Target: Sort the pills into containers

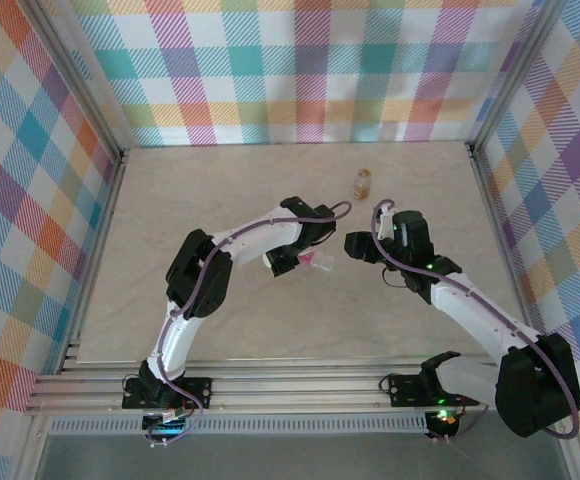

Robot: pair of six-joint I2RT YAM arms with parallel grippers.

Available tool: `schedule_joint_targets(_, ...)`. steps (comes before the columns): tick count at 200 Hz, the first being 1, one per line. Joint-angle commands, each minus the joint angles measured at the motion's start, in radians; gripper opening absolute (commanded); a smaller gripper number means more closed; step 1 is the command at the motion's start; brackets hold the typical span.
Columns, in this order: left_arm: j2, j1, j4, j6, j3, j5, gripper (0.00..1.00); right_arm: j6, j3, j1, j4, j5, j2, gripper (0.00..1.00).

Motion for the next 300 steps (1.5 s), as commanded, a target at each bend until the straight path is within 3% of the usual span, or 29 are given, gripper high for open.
schedule_joint_targets(1, 0.01, -0.035, -0.016, 0.035, -0.015, -0.073, 0.0, 0.017, -0.005, -0.005, 0.025, -0.021, 0.006, 0.6)
schedule_joint_targets(150, 0.046, -0.078, 0.027, 0.115, -0.091, -0.256, 0.0, 0.02, -0.002, -0.005, 0.027, -0.036, 0.006, 0.6)
schedule_joint_targets(256, 0.013, -0.107, 0.035, 0.127, -0.077, -0.29, 0.0, 0.025, -0.002, -0.005, 0.031, -0.041, 0.011, 0.61)
schedule_joint_targets(300, -0.017, -0.107, 0.035, 0.116, -0.065, -0.255, 0.0, 0.03, -0.002, -0.005, 0.034, -0.052, 0.021, 0.61)
